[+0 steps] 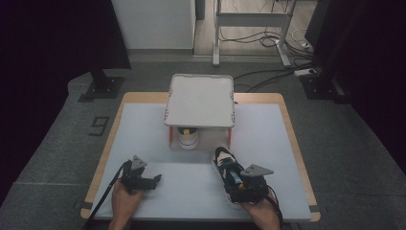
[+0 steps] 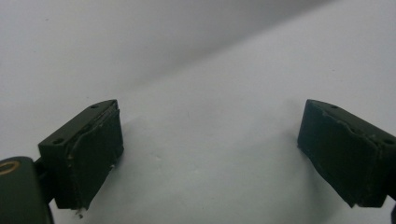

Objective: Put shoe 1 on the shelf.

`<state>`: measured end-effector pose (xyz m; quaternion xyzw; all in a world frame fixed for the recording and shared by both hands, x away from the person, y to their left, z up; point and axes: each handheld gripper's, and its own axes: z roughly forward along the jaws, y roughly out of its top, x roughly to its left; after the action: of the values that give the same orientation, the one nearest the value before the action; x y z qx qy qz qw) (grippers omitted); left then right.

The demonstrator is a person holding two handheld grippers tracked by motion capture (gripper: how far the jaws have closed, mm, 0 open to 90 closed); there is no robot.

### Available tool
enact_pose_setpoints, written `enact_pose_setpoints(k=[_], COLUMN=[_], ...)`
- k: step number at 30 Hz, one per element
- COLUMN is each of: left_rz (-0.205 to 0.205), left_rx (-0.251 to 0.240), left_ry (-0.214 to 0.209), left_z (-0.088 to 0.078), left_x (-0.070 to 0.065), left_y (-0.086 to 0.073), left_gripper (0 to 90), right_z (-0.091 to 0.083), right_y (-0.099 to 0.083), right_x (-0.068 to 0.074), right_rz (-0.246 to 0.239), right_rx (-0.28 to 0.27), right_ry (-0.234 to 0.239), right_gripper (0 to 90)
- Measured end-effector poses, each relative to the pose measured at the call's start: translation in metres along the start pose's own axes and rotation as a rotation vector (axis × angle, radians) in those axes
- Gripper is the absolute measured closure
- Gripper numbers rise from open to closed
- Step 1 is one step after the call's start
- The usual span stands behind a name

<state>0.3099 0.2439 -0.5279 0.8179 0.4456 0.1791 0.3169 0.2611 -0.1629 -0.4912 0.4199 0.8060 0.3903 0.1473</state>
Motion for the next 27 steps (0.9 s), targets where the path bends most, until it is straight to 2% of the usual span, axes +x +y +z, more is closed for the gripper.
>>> enact_pose_setpoints(k=[2, 6, 9, 16, 21, 27], left_rz=[-0.001, 0.000, 0.000, -0.002, -0.001, -0.001], left_rx=[0.000, 0.000, 0.000, -0.001, 0.000, 0.000], left_ry=[-0.001, 0.000, 0.000, -0.001, -0.001, -0.001], left_z=[0.000, 0.000, 0.000, 0.000, 0.000, 0.000], left_x=[0.000, 0.000, 0.000, 0.000, 0.000, 0.000], left_y=[0.000, 0.000, 0.000, 0.000, 0.000, 0.000], left_gripper=[6.6, 6.6, 6.6, 6.6, 6.6, 6.6], right_z=[-0.004, -0.007, -0.010, -0.022, -0.009, 0.014], right_y=[0.001, -0.001, 0.000, 0.018, 0.035, 0.057], right_x=[0.002, 0.002, 0.001, 0.006, 0.003, 0.001], right_rz=[-0.006, 0.002, 0.024, -0.002, -0.004, -0.005], right_rx=[0.005, -0.005, -0.025, -0.093, -0.104, -0.112], right_ry=[-0.014, 0.005, 0.041, 0.023, 0.000, -0.060], right_gripper=[20.5, 25.2, 26.3, 26.5, 26.4, 26.4])
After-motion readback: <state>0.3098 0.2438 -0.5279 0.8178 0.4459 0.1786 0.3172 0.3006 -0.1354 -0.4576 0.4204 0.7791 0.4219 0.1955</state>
